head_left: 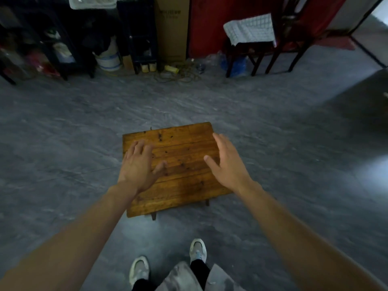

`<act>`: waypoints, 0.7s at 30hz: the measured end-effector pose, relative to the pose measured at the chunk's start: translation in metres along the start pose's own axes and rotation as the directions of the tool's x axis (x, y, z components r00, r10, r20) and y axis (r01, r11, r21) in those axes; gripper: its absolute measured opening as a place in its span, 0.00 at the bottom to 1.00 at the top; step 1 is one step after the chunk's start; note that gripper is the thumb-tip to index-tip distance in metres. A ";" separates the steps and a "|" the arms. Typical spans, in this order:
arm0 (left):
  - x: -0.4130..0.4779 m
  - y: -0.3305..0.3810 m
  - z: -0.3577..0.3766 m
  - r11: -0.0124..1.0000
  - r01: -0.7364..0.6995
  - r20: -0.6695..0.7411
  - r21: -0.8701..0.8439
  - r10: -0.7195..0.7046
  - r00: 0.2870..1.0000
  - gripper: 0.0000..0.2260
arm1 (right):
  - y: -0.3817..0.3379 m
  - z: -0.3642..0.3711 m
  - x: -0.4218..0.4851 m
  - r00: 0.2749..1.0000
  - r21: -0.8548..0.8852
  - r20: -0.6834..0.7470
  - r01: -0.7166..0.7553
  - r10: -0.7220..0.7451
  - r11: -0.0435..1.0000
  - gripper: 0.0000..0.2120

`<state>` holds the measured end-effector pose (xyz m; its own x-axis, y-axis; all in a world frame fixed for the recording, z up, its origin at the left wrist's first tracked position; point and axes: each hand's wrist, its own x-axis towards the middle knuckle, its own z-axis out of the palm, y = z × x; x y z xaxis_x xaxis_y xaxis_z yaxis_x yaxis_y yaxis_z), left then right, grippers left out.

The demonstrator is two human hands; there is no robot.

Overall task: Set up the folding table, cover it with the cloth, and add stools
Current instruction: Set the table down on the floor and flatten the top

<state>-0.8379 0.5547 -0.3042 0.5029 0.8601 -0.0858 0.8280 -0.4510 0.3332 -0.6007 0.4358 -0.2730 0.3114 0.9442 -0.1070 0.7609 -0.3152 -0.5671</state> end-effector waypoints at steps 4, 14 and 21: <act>-0.006 -0.014 -0.027 0.997 -0.075 0.027 -0.015 0.075 0.997 0.31 | -0.031 -0.007 -0.024 0.997 -0.026 -0.046 -0.060 0.058 0.998 0.34; -0.032 -0.064 -0.099 0.962 -0.273 0.103 -0.009 0.272 0.957 0.32 | -0.142 0.025 -0.087 0.965 -0.006 -0.224 -0.144 0.139 0.990 0.32; -0.055 -0.068 -0.130 0.938 -0.346 0.124 -0.020 0.345 0.930 0.31 | -0.185 0.019 -0.131 0.945 -0.041 -0.293 -0.161 0.142 0.986 0.33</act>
<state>-0.9540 0.5691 -0.2000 0.7846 0.6147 -0.0814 0.5980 -0.7156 0.3611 -0.7925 0.3719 -0.1695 0.5692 0.8201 0.0579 0.7237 -0.4664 -0.5086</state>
